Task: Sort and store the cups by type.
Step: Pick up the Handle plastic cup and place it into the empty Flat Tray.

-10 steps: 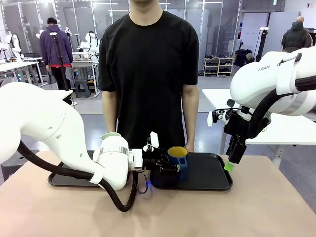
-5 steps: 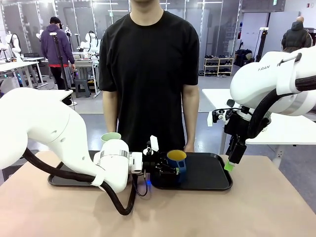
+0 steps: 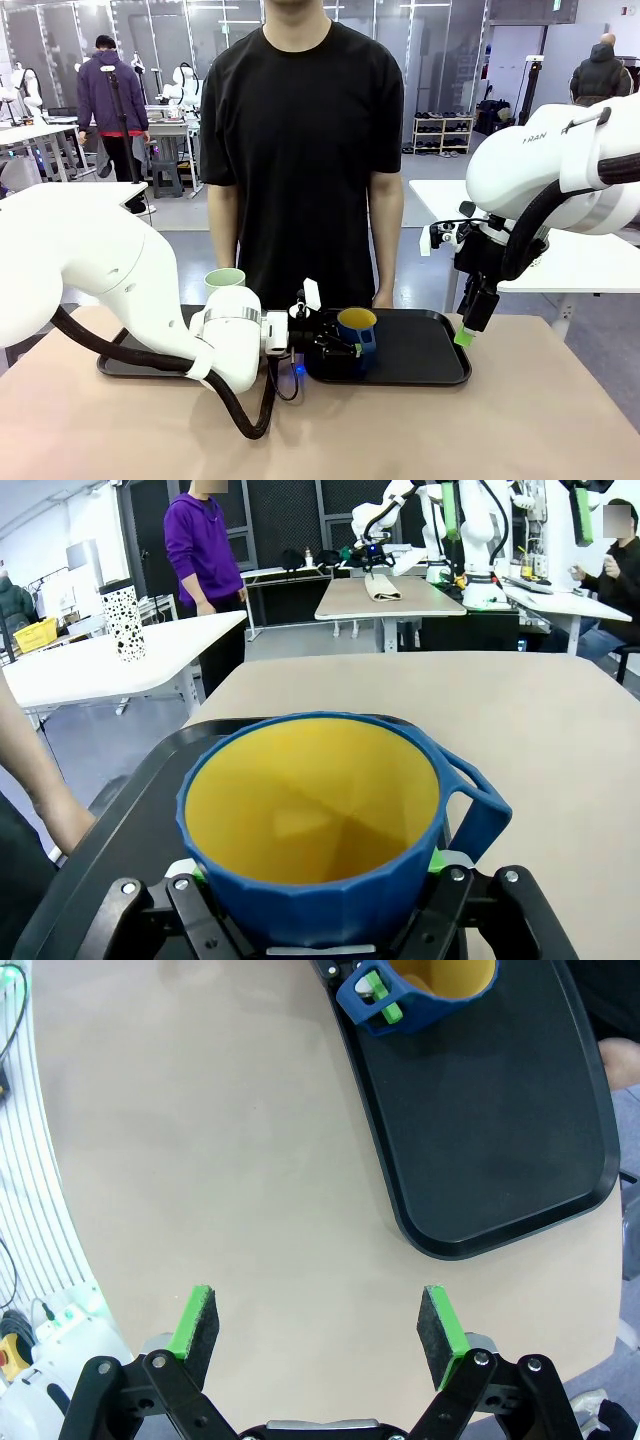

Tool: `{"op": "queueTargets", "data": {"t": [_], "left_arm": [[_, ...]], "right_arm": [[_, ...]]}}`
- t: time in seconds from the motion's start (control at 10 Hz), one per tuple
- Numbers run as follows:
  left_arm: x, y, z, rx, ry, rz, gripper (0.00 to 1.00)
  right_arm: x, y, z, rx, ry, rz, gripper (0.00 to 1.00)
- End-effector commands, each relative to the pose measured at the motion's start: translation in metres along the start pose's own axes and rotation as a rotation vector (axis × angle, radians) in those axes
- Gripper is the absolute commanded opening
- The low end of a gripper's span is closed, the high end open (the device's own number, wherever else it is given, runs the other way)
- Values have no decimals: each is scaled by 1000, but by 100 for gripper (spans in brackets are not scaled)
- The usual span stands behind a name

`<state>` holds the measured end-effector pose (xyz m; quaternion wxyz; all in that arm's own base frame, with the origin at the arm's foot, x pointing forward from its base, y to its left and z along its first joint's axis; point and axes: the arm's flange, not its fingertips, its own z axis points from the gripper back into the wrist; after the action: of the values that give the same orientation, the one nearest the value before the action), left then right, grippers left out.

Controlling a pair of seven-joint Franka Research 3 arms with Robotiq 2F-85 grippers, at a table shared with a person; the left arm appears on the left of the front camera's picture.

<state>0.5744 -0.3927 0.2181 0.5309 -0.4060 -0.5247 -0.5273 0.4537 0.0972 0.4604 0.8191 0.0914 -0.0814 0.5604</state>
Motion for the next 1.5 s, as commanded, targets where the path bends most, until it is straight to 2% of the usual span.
{"op": "queueTargets", "data": {"t": [0.0, 0.2, 0.7, 1.4], "left_arm": [[-9, 0, -6, 0, 11, -23, 90], [-9, -1, -5, 0, 13, -27, 100], [-5, -6, 5, 24, 22, -32, 100], [5, -19, 22, 82, 89, -37, 100]], "right_arm": [[-1, 1, 2, 1, 7, -4, 100], [-1, 1, 2, 1, 7, -4, 100], [-1, 1, 2, 1, 7, -4, 100], [-1, 1, 2, 1, 7, -4, 100]]}}
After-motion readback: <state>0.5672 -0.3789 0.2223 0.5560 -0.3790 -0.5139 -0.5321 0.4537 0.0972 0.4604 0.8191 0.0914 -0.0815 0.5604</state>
